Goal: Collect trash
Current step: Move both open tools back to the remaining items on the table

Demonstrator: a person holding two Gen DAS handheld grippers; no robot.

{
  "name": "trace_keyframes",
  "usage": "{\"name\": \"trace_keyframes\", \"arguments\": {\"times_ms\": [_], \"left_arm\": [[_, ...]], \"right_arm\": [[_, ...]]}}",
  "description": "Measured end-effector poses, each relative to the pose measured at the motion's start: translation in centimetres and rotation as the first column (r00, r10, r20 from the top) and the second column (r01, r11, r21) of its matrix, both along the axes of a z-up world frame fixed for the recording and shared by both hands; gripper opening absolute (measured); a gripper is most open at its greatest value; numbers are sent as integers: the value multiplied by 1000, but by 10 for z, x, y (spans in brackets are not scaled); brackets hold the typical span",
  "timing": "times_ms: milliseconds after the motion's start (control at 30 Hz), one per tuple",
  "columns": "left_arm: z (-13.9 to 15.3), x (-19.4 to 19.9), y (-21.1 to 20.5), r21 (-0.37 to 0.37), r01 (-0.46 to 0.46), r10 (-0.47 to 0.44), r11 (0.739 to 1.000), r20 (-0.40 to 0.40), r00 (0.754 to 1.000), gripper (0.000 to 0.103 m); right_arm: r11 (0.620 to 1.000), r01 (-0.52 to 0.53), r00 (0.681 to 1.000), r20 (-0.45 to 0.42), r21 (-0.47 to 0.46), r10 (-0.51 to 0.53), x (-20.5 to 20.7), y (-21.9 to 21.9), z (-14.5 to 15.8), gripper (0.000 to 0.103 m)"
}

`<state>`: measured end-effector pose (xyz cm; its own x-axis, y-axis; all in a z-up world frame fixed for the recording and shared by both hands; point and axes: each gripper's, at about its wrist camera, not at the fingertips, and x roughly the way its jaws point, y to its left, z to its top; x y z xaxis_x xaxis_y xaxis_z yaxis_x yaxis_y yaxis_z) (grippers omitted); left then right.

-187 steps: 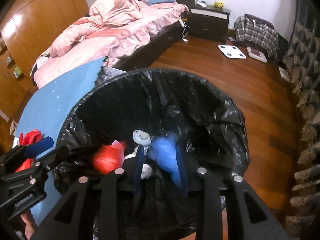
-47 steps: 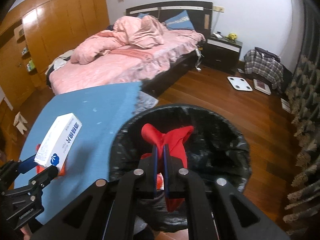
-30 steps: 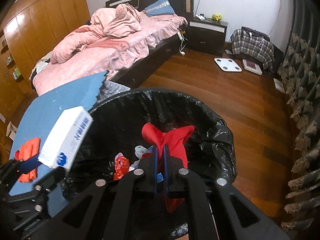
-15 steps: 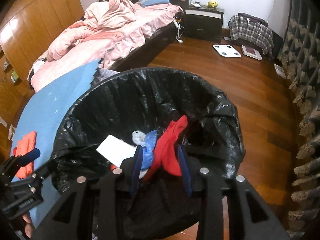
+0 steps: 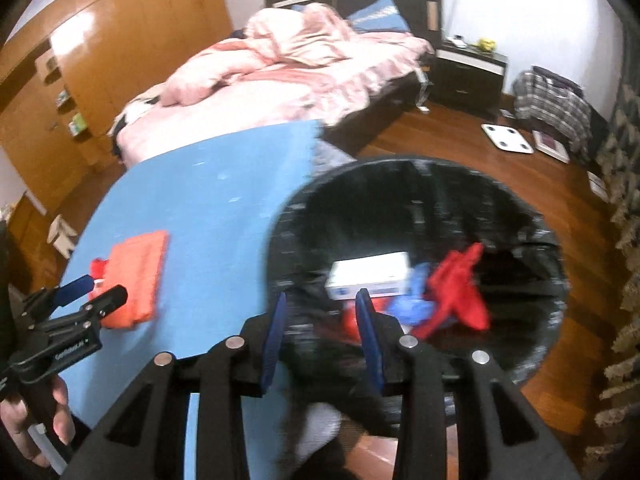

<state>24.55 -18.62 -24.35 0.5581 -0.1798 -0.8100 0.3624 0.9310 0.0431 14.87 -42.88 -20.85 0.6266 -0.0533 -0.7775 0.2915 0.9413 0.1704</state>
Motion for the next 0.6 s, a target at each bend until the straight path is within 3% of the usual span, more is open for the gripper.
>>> {"name": "trace_keyframes", "arguments": {"times_ms": [267,600], "left_arm": [[7,11,101,14,-122,121,992,44,992,70],[2,8,168,-15,-174,174,985,62,983,70]], "right_arm": [[994,-105,994,27,9,104,24,86,7,36],[980,-198,980,32,13,197,55,168,-3,36]]}}
